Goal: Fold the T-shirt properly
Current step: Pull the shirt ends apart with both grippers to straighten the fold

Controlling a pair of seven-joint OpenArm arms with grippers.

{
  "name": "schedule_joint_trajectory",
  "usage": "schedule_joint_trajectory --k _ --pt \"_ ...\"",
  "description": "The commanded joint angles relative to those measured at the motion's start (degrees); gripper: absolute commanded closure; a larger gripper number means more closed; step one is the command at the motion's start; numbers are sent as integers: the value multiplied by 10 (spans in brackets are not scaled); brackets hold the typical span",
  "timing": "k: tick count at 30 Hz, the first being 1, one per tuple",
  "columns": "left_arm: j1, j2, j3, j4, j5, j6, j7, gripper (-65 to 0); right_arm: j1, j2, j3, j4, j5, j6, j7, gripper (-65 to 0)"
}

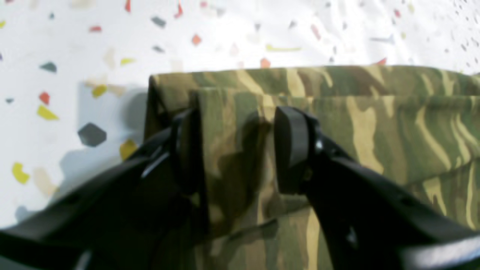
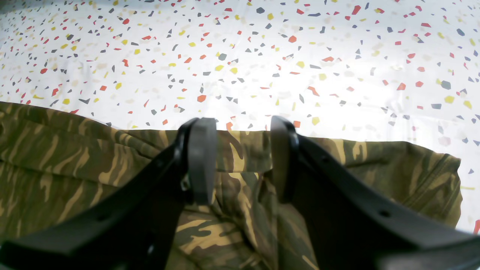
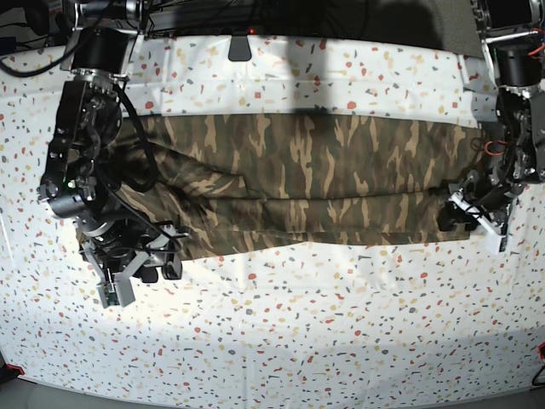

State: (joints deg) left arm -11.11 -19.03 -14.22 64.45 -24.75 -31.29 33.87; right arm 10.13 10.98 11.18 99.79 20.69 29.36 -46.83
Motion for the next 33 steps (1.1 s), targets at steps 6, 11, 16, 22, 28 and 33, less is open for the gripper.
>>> schedule_joint_trajectory --k 6,11,16,22,28,33 --pt "-16 -9 -3 9 -38 -2 30 -289 11 4 1 11 3 2 13 -246" --pt "-16 -10 -3 9 -39 -2 41 -129 11 4 1 11 3 3 13 -246" --pt "-16 -14 -3 11 -83 -2 58 0 11 4 1 11 3 3 13 -246" --pt "-15 -45 -3 76 -194 -46 192 0 11 4 1 11 -29 2 13 -246" --pt "-9 -84 -3 166 -341 -55 375 0 11 4 1 11 -27 2 13 -246" --pt "14 -101 -3 207 -406 -87 461 0 11 3 1 11 -27 2 13 -246"
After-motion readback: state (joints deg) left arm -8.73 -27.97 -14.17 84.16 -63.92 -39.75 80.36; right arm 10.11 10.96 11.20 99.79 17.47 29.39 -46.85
